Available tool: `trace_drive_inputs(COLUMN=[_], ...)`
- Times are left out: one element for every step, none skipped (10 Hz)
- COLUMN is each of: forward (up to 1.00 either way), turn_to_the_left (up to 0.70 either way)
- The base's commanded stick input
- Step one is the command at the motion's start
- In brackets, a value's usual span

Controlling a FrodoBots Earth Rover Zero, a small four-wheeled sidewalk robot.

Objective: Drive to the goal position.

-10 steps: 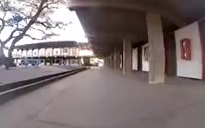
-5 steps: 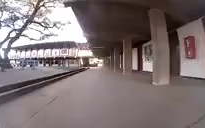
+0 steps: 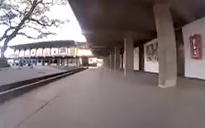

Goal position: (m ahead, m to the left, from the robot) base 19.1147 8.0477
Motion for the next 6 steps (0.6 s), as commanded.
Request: trace_drive_inputs(forward=[0.70, 0.70, 0.70, 0.70, 0.70, 0.70], turn_to_the_left=[0.00, 0.00, 0.00, 0.00, 0.00, 0.00])
